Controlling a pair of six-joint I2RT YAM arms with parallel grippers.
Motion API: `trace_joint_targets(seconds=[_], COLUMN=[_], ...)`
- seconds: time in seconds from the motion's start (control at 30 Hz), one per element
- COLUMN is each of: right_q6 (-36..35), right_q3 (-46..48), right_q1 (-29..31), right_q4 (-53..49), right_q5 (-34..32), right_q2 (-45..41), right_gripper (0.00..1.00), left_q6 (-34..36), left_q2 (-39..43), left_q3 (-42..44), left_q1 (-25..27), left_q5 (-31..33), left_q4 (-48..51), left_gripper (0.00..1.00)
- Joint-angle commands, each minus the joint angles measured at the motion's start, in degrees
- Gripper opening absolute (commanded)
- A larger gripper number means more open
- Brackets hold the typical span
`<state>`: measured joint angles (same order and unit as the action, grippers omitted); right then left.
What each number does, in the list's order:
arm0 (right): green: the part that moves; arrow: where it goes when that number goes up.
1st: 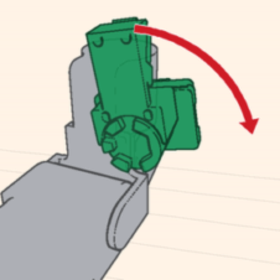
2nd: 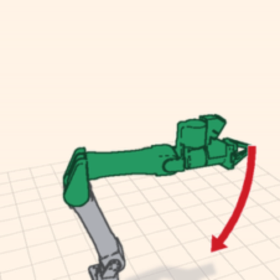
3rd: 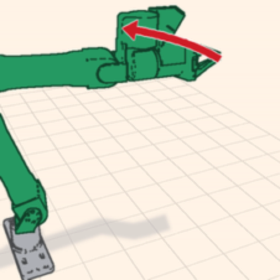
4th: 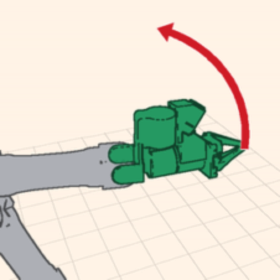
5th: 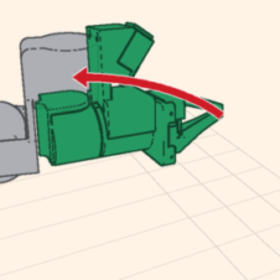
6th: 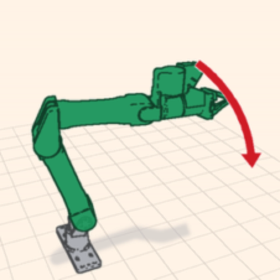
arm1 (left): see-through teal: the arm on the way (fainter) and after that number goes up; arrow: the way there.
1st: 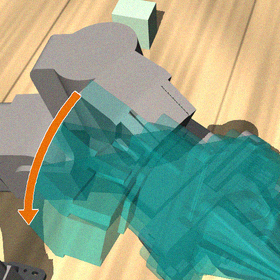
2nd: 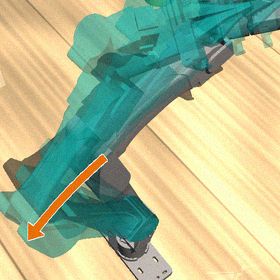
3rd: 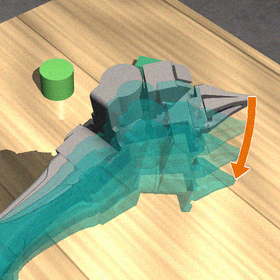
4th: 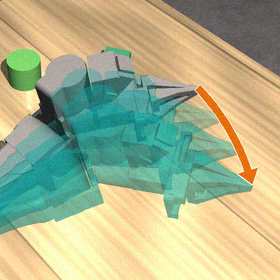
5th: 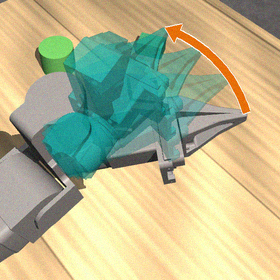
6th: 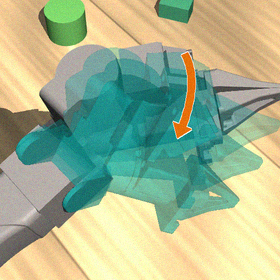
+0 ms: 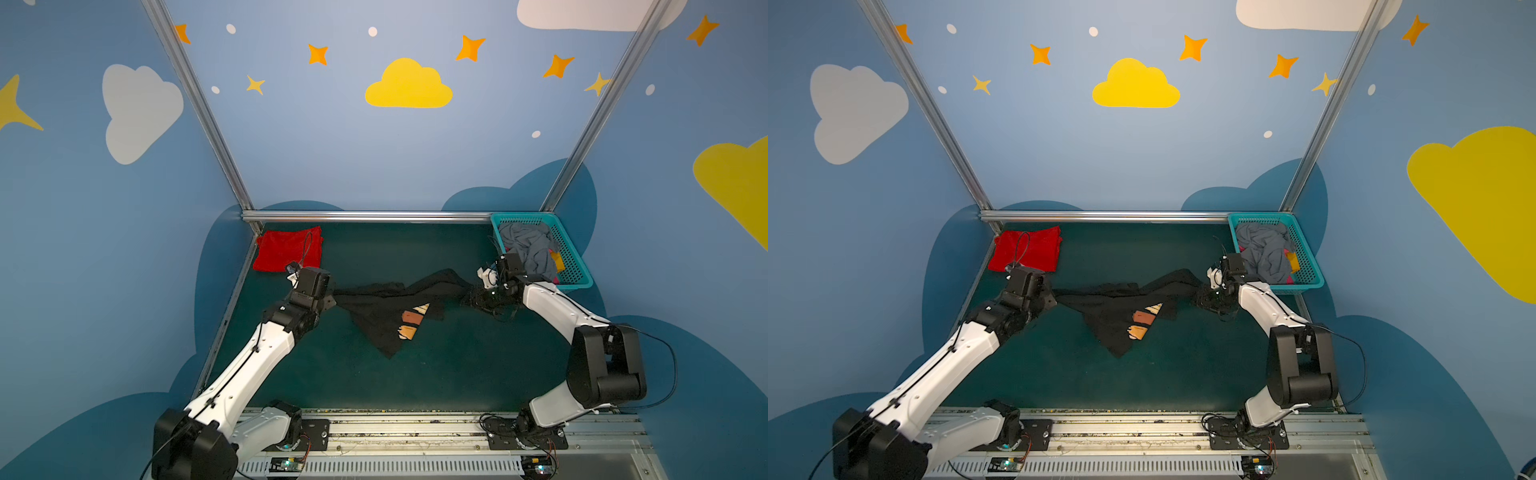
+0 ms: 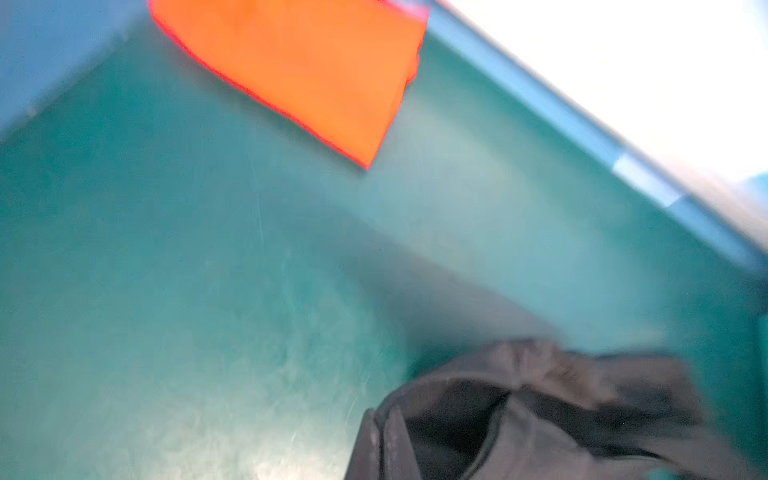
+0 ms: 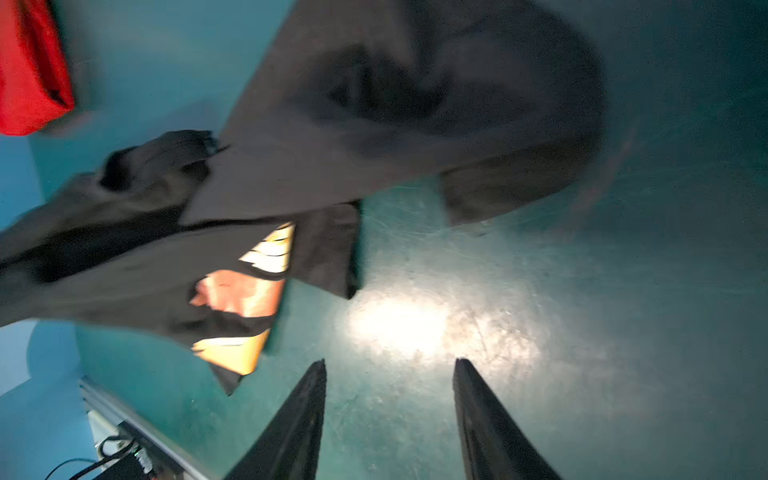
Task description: Fold and stack the t-shirts
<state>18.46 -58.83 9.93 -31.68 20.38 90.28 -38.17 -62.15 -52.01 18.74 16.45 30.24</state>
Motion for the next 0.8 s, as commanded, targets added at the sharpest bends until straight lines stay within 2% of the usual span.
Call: trace_joint_targets(seconds=[0.0,0.2,0.4,0.77], right_q6=[1.62,2.93,4.31,1.97], right_q3=[0.14,-1.37,-2.18,-7.52], right_q1=[-0.09,0.22,4.41,9.72], right_q4=[2.58,5.92,8.33,4.53], right_q5=[-1.82,-0.18,-0.63,-12.33], right_q2=[3.61,8.95,11.07,16.21], right_gripper=[0.53,0.52,0.52,0.51], left_q6=[2.66,4.27,3.56,3.31], left_q2=[2.01,3.35,3.08,3.94], left_q3=[-1.37,-3.74,-4.24,-3.73], left_q1=[-0.62,-0.81,-0.81,-0.85], left_q5=[2.86,2.14,0.41,0.21], left_q4=[2.79,3.36,2.51,2.9], left_gripper=[0.05,0.05,0.05,0.05])
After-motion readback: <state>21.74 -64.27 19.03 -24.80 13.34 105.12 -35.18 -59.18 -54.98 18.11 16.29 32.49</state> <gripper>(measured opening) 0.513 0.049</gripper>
